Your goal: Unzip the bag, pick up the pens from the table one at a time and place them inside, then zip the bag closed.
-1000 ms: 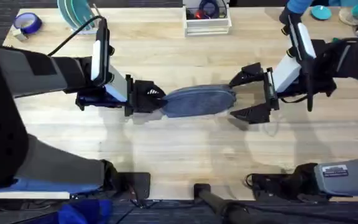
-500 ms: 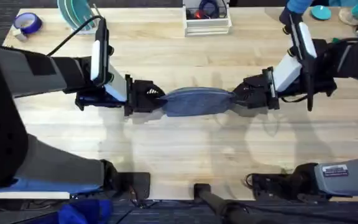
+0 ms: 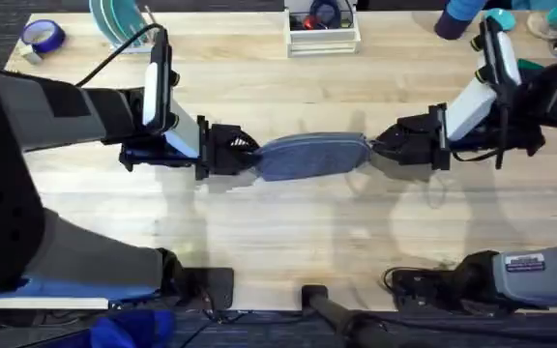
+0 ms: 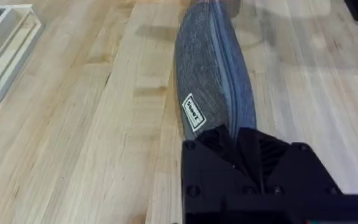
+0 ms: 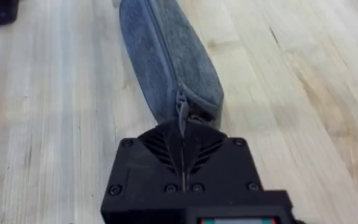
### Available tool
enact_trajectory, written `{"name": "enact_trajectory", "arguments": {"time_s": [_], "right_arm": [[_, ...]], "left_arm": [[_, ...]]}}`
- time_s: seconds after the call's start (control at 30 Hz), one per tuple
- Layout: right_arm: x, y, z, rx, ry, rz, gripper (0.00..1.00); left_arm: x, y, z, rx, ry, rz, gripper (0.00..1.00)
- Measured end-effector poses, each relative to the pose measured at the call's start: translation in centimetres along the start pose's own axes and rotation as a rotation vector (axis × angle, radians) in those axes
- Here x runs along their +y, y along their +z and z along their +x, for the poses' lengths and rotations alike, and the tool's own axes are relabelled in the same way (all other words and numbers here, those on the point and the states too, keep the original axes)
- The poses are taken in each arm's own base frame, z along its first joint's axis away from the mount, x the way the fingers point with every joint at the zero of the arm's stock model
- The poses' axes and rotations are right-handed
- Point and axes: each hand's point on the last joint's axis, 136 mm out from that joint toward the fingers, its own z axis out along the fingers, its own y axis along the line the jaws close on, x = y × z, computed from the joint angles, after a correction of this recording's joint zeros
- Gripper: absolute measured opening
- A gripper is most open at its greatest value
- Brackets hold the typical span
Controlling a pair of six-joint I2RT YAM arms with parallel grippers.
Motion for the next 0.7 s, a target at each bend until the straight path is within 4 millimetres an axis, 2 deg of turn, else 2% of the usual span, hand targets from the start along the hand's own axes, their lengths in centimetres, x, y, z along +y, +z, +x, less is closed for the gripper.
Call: {"name": "enact_trajectory", "arguments": {"time_s": [0.4, 0.7], "right_arm": [[-0.1, -0.1, 0.6, 0.029, 0.008, 0.006, 0.029], [-0.1, -0.2, 1.9, 0.106, 0.061, 0.010, 0.030]], "left_arm": [[0.0, 0.0, 0.0, 0.000, 0.000, 0.000, 0.041], [0.0, 0.0, 0.0, 0.000, 0.000, 0.000, 0.041]]}}
